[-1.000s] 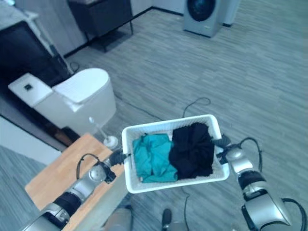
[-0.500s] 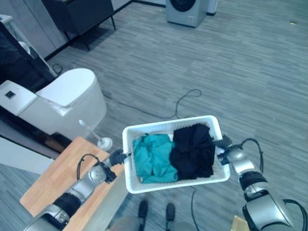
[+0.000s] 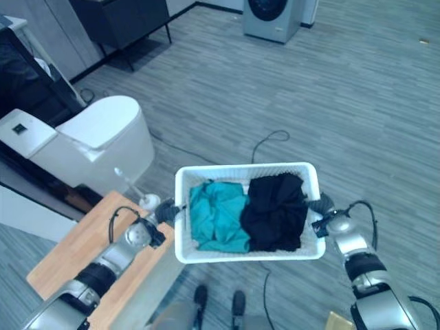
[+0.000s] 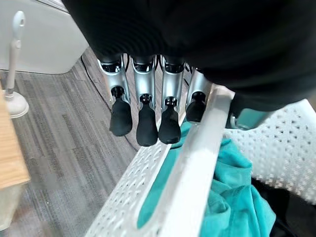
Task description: Grab the laundry basket,head to the washer,open it,put in the laundry and shut it.
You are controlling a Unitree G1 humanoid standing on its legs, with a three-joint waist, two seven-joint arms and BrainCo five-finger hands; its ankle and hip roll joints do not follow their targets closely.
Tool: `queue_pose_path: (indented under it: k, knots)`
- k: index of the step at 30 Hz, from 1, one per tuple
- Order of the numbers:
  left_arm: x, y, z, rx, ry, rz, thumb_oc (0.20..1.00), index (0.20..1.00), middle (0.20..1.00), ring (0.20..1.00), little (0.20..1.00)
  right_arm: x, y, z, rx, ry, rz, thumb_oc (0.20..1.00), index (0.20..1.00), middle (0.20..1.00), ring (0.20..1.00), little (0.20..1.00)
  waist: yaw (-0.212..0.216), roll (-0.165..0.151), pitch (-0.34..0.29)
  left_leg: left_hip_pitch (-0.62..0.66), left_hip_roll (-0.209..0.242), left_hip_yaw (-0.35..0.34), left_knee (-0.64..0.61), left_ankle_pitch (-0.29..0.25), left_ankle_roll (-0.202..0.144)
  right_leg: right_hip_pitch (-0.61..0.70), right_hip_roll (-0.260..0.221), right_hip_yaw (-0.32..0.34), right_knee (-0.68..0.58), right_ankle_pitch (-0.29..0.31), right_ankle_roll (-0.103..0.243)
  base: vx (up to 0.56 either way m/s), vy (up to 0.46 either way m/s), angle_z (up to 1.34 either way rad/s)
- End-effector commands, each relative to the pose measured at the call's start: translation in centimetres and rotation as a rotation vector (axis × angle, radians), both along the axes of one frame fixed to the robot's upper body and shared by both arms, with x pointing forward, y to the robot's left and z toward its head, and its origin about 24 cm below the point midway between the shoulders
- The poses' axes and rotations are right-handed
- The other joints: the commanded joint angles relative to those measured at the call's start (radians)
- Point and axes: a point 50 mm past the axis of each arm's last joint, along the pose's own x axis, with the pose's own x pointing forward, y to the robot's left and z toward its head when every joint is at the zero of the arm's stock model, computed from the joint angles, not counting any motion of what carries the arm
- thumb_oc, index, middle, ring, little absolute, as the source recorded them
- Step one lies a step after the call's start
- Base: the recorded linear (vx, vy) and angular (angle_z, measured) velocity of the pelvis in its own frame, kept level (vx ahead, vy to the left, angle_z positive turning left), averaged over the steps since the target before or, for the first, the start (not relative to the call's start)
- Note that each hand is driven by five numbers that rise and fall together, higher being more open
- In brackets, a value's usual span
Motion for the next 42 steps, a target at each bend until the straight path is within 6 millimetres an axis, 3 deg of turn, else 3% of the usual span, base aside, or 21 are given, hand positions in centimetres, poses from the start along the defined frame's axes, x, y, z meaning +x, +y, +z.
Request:
queue_pose_path:
  k: [1,3,6,9,10,11,13,15,16,17,19,22,25,27,28,30,33,34,38,39,42]
  knots:
    - [1.9,1.5,2.5,0.001,-0.103,0.093,0.2,0.2,0.2,0.2,0.2,-0.6,-2.9,4.3,0.028,-0.199,-0.015,0.2,0.2,0.2,0.2,0.2,-0.007,-0.003,-0.073,-0.077,0.049,0.046,0.019,-0.016,0.031,0.089,-0.038,0.022,0.054,-0.134,0.125,0.14,-0.088,0.2]
    - [2.4,0.7,3.0,0.011,-0.117,0.061,0.2,0.2,0.2,0.2,0.2,-0.6,-2.9,4.2,0.031,-0.203,-0.02,0.2,0.2,0.2,0.2,0.2,0.002,-0.003,-0.077,-0.098,0.006,0.054,-0.092,-0.032,0.04,0.096,-0.036,0.017,0.039,-0.144,0.134,0.21,-0.039,0.63]
    - [2.9,0.2,2.7,0.03,-0.103,0.052,0.2,0.2,0.2,0.2,0.2,0.1,-1.8,3.1,0.064,-0.182,-0.032,0.2,0.2,0.2,0.2,0.2,0.043,-0.001,-0.08,-0.152,-0.03,0.089,-0.237,0.039,0.036,0.141,-0.01,0.036,0.037,-0.183,0.141,0.41,-0.02,0.08]
    - [2.6,1.3,2.1,0.056,-0.082,0.079,0.2,0.2,0.2,0.2,0.2,0.6,1.2,1.0,0.128,-0.137,0.016,0.2,0.2,0.2,0.2,0.2,0.103,-0.032,-0.125,-0.081,-0.068,0.066,-0.28,0.001,0.104,0.165,-0.017,0.064,0.163,-0.217,0.161,0.6,0.083,-0.56]
    - [2.4,1.7,2.0,0.062,-0.081,0.084,0.2,0.2,0.2,0.2,0.2,0.7,1.8,0.6,0.143,-0.13,0.026,0.2,0.2,0.2,0.2,0.2,0.111,-0.044,-0.128,-0.057,-0.071,0.079,-0.283,-0.016,0.118,0.15,-0.025,0.064,0.228,-0.186,0.188,0.58,0.125,-1.01]
    - [1.8,2.4,1.2,0.064,-0.053,0.1,0.2,0.2,0.2,0.2,0.2,0.5,2.7,-0.4,0.154,-0.093,0.043,0.2,0.2,0.2,0.2,0.2,0.111,-0.063,-0.132,-0.001,-0.08,0.113,-0.28,-0.063,0.151,0.083,-0.051,0.059,0.416,-0.056,0.275,0.51,0.121,-0.97]
    - [0.8,3.4,0.2,0.068,-0.021,0.124,0.2,0.2,0.2,0.2,0.2,0.4,2.7,-0.7,0.149,-0.075,0.054,0.2,0.2,0.2,0.2,0.2,0.076,-0.04,-0.14,0.072,-0.065,0.12,-0.301,-0.098,0.175,0.001,-0.052,0.062,0.591,0.058,0.338,0.64,0.159,-0.59]
    - [0.4,4.2,-0.2,0.062,-0.01,0.15,0.2,0.2,0.2,0.2,0.2,0.3,2.2,-0.4,0.137,-0.083,0.043,0.2,0.2,0.2,0.2,0.2,0.047,0.011,-0.13,0.161,-0.051,0.075,-0.344,-0.11,0.182,-0.162,-0.068,0.055,0.612,0.001,0.276,0.53,0.128,0.15]
    - [0.4,4.1,-0.2,0.061,-0.009,0.15,0.2,0.2,0.2,0.2,0.2,0.3,2.1,-0.4,0.136,-0.082,0.043,0.2,0.2,0.2,0.2,0.2,0.041,0.007,-0.129,0.165,-0.058,0.07,-0.346,-0.112,0.182,-0.161,-0.075,0.05,0.623,-0.011,0.276,0.46,-0.017,0.43]
    - [0.3,4.0,-0.3,0.061,-0.002,0.139,0.2,0.2,0.2,0.2,0.2,-0.3,1.1,-0.3,0.133,-0.083,0.012,0.2,0.2,0.2,0.2,0.2,-0.008,0.027,-0.114,0.225,-0.064,0.014,-0.35,-0.139,0.168,-0.235,-0.066,0.08,0.552,-0.061,0.247,0.62,-0.119,0.54]
    - [0.5,3.5,-0.4,0.069,0.001,0.132,0.2,0.2,0.2,0.2,0.2,-0.7,0.6,-0.2,0.135,-0.094,0.002,0.2,0.2,0.2,0.2,0.2,-0.06,0.025,-0.106,0.307,-0.073,-0.039,-0.348,-0.217,0.145,-0.303,-0.124,0.097,0.303,-0.024,0.256,0.83,-0.178,1.28]
    - [0.4,3.7,-0.9,0.104,0.013,0.146,0.2,0.2,0.2,0.2,0.2,-1.3,0.8,-0.6,0.133,-0.081,0.021,0.2,0.2,0.2,0.2,0.2,-0.102,0.017,-0.121,0.478,-0.053,-0.06,-0.352,-0.321,0.104,-0.353,-0.201,-0.064,0.021,0.102,0.308,0.79,-0.18,1.45]
    - [0.5,3.3,-0.8,0.12,0.008,0.125,0.2,0.2,0.2,0.2,0.2,-1.8,0.4,-0.7,0.121,-0.072,0.025,0.2,0.2,0.2,0.2,0.2,-0.124,0.005,-0.164,0.545,-0.026,-0.063,-0.327,-0.335,0.076,-0.316,-0.193,-0.065,0.036,0.152,0.301,0.65,-0.214,0.41]
    - [0.8,2.5,-0.6,0.1,-0.004,0.105,0.2,0.2,0.2,0.2,0.2,-2.2,-0.1,-0.4,0.124,-0.085,0.012,0.2,0.2,0.2,0.2,0.2,-0.149,0.016,-0.183,0.51,0.023,-0.043,-0.175,-0.22,0.025,-0.284,-0.164,-0.036,0.072,0.156,0.269,0.56,-0.239,0.41]
    - [0.7,2.5,-0.6,0.101,-0.003,0.106,0.2,0.2,0.2,0.2,0.2,-2.2,-0.1,-0.5,0.124,-0.084,0.012,0.2,0.2,0.2,0.2,0.2,-0.149,0.022,-0.186,0.51,0.029,-0.043,-0.172,-0.227,0.026,-0.284,-0.159,-0.038,0.073,0.15,0.271,0.39,-0.189,0.37]
    - [0.9,2.3,-0.2,0.073,-0.015,0.111,0.2,0.2,0.2,0.2,0.2,-2.7,0.1,-0.6,0.161,-0.103,0.002,0.2,0.2,0.2,0.2,0.2,-0.125,-0.004,-0.167,0.328,0.038,-0.048,0.249,-0.002,0.024,-0.203,-0.126,-0.016,0.114,0.092,0.191,0.51,-0.333,0.45]
    - [1.0,2.1,0.2,0.049,-0.025,0.109,0.2,0.2,0.2,0.2,0.2,-2.5,0.0,-0.1,0.153,-0.127,-0.003,0.2,0.2,0.2,0.2,0.2,-0.101,-0.02,-0.142,0.191,0.033,-0.057,0.422,0.007,0.052,-0.146,-0.1,0.002,0.106,0.062,0.159,0.35,-0.269,-0.14]
    - [1.1,1.6,0.5,0.026,-0.031,0.097,0.2,0.2,0.2,0.2,0.2,-2.2,0.0,0.0,0.153,-0.135,-0.022,0.2,0.2,0.2,0.2,0.2,-0.066,-0.038,-0.122,0.069,0.053,-0.019,0.392,-0.043,0.075,-0.086,-0.092,0.016,0.085,0.033,0.153,0.27,-0.151,-0.37]
    - [1.2,1.2,1.0,0.009,-0.043,0.077,0.2,0.2,0.2,0.2,0.2,-1.9,0.1,-0.3,0.135,-0.118,-0.024,0.2,0.2,0.2,0.2,0.2,-0.012,-0.035,-0.113,-0.027,0.045,-0.002,0.138,-0.044,0.071,-0.027,-0.065,0.046,0.094,-0.032,0.153,0.47,-0.052,-0.28]
    - [1.5,1.1,1.5,0.019,-0.064,0.062,0.2,0.2,0.2,0.2,0.2,-1.8,0.2,-0.3,0.116,-0.113,-0.021,0.2,0.2,0.2,0.2,0.2,0.014,-0.009,-0.116,-0.044,0.056,-0.033,-0.123,-0.018,0.051,0.014,-0.03,0.065,0.104,-0.076,0.154,0.37,0.037,-0.63]
    - [1.6,1.0,1.7,0.022,-0.069,0.058,0.2,0.2,0.2,0.2,0.2,-1.5,0.3,-0.5,0.102,-0.11,-0.026,0.2,0.2,0.2,0.2,0.2,0.042,-0.004,-0.108,-0.025,0.063,-0.077,-0.349,0.045,0.036,0.071,-0.016,0.1,0.115,-0.127,0.148,0.58,0.056,-0.68]
